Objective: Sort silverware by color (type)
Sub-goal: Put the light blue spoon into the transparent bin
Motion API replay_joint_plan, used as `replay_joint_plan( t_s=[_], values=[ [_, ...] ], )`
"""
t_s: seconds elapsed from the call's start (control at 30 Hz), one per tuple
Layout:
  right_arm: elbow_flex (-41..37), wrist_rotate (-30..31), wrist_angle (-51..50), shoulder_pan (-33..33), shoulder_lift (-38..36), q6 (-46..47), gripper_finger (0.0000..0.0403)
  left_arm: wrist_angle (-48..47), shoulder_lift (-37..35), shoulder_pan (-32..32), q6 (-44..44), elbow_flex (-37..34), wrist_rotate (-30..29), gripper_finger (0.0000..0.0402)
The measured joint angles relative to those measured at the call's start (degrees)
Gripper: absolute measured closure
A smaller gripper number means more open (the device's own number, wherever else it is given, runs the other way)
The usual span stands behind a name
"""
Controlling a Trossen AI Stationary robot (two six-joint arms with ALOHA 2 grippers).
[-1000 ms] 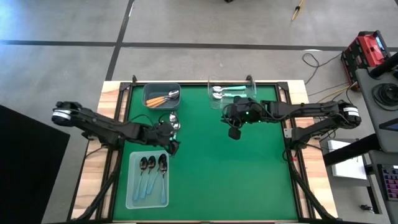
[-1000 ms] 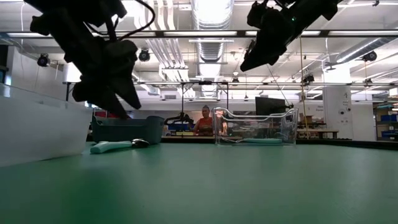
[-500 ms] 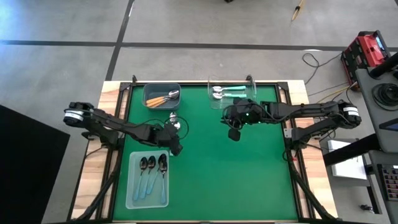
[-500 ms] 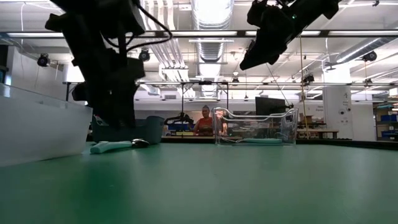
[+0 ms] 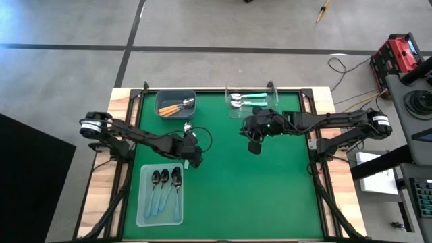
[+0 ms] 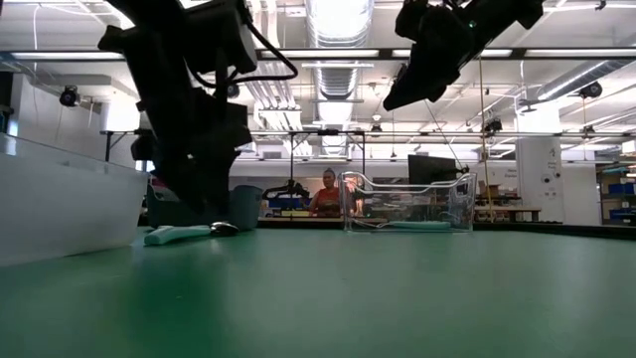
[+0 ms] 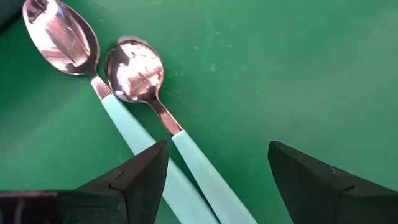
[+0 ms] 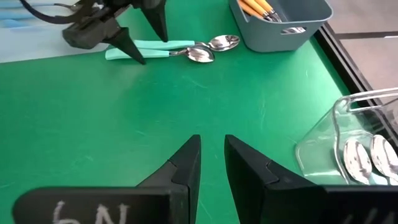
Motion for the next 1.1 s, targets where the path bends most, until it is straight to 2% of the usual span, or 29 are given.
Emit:
replay_joint_plan(
  t_s=[0.57,1.1],
  values=[
    [-0.9,0.0,0.0,0.0,0.0,1.5,0.0339,1.6,0.6,0.1,-2.6,-0.1,-8.4,0.0143],
    [-3.7,0.0,3.3,0.0,0.0,2.0,0.0339,1.7,0.6,0.1,-2.7,-0.5,-9.9,0.0143]
  ],
)
